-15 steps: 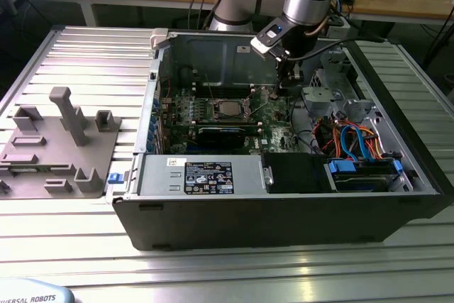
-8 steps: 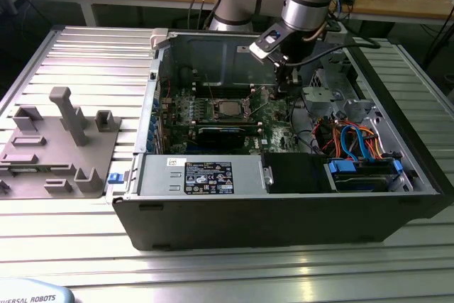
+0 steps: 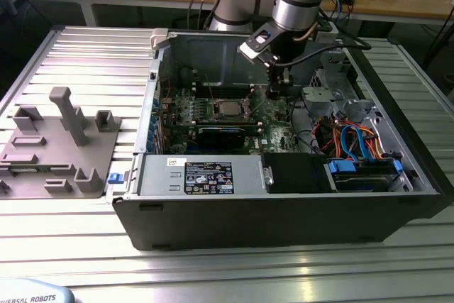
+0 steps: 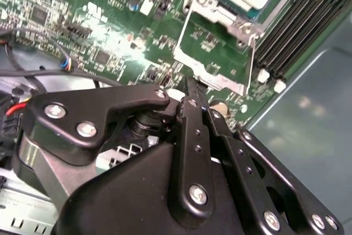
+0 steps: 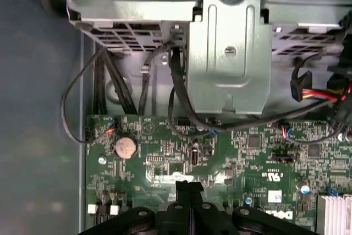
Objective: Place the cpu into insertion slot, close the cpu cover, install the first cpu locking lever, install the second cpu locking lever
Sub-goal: 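Close the cpu cover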
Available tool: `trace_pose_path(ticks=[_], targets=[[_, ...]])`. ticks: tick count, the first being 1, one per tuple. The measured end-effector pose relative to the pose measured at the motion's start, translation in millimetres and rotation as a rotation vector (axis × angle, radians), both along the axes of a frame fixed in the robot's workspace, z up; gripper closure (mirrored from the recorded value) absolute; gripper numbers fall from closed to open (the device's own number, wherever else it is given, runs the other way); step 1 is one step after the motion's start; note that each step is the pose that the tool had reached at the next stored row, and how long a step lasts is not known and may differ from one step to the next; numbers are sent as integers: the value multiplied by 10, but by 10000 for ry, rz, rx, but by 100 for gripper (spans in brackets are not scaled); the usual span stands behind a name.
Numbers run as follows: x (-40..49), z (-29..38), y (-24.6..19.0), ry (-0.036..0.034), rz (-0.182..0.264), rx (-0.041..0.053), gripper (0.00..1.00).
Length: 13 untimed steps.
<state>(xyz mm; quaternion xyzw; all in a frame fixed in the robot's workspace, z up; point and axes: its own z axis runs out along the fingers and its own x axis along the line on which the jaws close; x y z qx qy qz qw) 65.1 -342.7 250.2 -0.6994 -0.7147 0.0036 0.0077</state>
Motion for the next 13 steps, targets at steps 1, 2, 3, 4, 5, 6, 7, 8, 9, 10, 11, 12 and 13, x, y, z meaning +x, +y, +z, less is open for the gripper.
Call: trace_pose_path(ticks=[1,2,3,4,5,6,7,8,9,10,11,12,13], targets=[[-24,0,0,0,-1,-1,89],[-58,0,0,0,1,-1,89],[-90,0,0,0,0,0,89],[-116,0,0,-1,0,0,89],[-135,0,0,3,0,-1,89],[-162,0,0,19,1,0,89],[-180,0,0,38,0,0,89],[-195,0,0,51,0,-1,89],[-219,-1,0,69,0,-3,89],[-233,-3,0,87,0,-6,89],[-244,-4,0,105,0,-8,89],[-254,-6,0,126,0,-12,89],[-263,-9,2,152,0,-27,89]])
